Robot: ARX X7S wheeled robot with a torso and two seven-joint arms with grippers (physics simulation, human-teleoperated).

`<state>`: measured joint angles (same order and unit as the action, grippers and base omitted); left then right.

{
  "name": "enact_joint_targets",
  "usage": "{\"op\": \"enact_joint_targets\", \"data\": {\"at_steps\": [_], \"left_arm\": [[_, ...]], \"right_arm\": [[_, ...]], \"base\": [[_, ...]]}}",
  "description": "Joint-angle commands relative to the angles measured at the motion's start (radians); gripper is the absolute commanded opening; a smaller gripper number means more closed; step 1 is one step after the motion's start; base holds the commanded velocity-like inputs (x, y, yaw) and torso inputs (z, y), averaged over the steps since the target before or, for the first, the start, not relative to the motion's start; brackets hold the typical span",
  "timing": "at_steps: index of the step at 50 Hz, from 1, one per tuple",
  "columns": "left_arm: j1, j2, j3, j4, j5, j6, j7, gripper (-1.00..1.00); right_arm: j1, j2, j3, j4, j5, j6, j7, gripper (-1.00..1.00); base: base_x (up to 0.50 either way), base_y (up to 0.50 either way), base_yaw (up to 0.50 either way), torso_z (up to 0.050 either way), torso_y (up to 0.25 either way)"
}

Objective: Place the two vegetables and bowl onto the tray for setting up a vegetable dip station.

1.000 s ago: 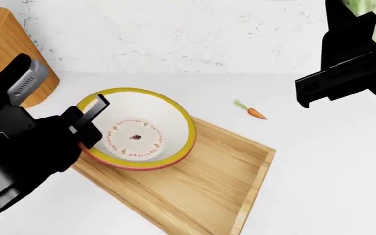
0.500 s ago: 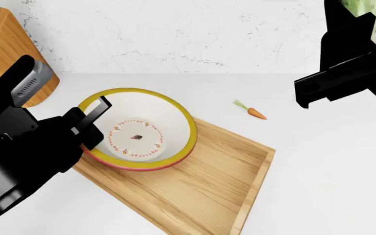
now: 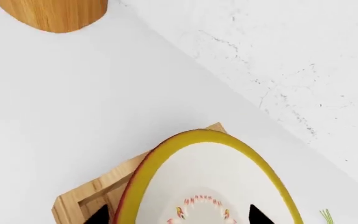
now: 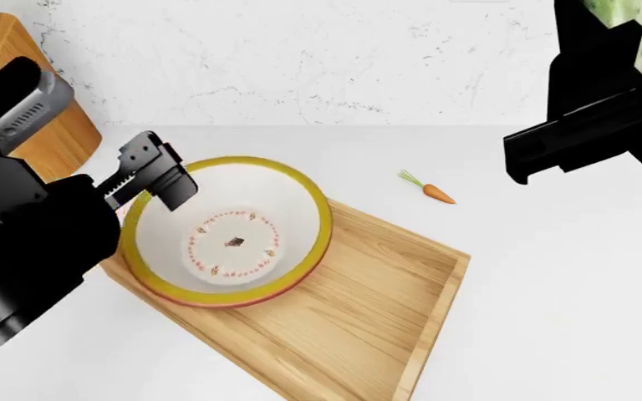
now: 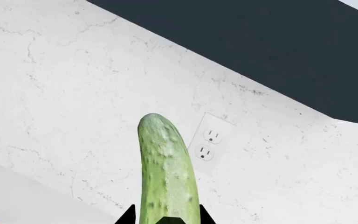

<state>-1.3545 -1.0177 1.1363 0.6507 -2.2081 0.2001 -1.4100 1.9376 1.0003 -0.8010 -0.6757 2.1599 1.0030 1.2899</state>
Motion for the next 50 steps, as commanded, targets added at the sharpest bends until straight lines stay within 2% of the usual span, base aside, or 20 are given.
{"op": "enact_joint_targets", "data": {"at_steps": [1,10,24,34,46,50], "left_arm": [[-0.147,0.0,-0.004,-0.04,0.065,-0.12,-0.076,1.0],[-0.334,0.047,-0.026,-0.153,0.089,-0.247,-0.09,1.0],[-0.491,0.103,-0.041,-0.282,0.125,-0.332,-0.064,1.0],[-0.513,0.098,-0.037,-0.291,0.148,-0.364,-0.031,1.0],[-0.519,0.091,-0.036,-0.287,0.154,-0.372,-0.027,1.0],[-0.515,0.092,-0.035,-0.287,0.155,-0.37,-0.026,1.0]], "right_arm": [[0.004,0.002,0.003,0.001,-0.006,0.006,-0.004,-1.0],[-0.005,-0.008,-0.003,-0.006,-0.007,0.0,-0.006,-1.0],[-0.086,-0.012,0.0,-0.013,-0.018,-0.031,-0.086,-1.0],[-0.084,-0.002,-0.033,0.002,0.108,-0.008,-0.127,-1.0],[-0.151,0.011,-0.057,-0.024,0.153,-0.024,-0.163,-1.0],[-0.198,0.027,-0.044,-0.014,0.195,-0.113,-0.174,-1.0]], "base": [[0.0,0.0,0.0,0.0,0.0],[0.0,0.0,0.0,0.0,0.0],[0.0,0.0,0.0,0.0,0.0],[0.0,0.0,0.0,0.0,0.0],[0.0,0.0,0.0,0.0,0.0],[0.0,0.0,0.0,0.0,0.0]]}}
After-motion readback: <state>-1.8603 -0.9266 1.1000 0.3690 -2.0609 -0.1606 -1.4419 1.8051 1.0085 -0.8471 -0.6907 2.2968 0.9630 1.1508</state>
